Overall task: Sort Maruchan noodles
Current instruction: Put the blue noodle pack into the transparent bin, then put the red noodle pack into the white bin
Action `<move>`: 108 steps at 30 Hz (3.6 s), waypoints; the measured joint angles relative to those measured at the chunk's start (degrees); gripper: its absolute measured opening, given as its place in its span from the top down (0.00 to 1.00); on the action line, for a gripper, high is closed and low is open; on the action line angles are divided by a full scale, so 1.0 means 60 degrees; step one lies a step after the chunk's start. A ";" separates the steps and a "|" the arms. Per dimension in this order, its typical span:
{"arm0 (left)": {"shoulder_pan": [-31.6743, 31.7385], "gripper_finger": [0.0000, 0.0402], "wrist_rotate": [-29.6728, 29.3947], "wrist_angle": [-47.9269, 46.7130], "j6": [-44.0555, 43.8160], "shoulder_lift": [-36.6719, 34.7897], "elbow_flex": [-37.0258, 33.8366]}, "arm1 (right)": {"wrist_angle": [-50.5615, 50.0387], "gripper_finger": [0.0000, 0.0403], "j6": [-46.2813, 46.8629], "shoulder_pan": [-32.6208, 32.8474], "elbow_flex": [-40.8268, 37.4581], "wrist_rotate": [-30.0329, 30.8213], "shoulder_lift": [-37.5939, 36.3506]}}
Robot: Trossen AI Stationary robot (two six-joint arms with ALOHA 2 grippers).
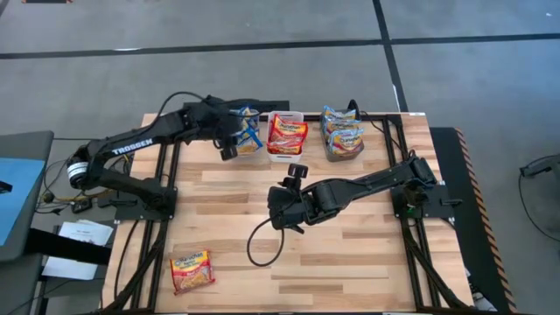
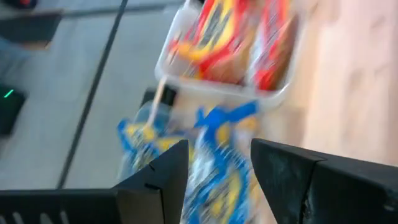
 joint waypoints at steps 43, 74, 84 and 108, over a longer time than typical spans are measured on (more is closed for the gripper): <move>-0.0358 0.60 -0.0928 0.1215 0.0044 0.3317 -0.0022 | -0.2280 0.59 0.0825 -0.0557 0.0000 0.0706 -0.0841; -0.0358 0.60 -0.0889 0.0766 -0.0040 0.3941 -0.0011 | -0.2622 0.59 0.1066 -0.0557 0.0000 0.0582 -0.0838; -0.0503 0.60 -0.0897 0.0402 -0.0055 0.3923 0.0250 | -0.2622 0.59 0.1052 -0.0565 0.0003 0.0582 -0.0838; -0.1030 0.60 0.0372 -0.2646 -0.2209 0.1437 0.0614 | -0.4410 0.59 0.2806 -0.0529 0.0001 0.0576 -0.0838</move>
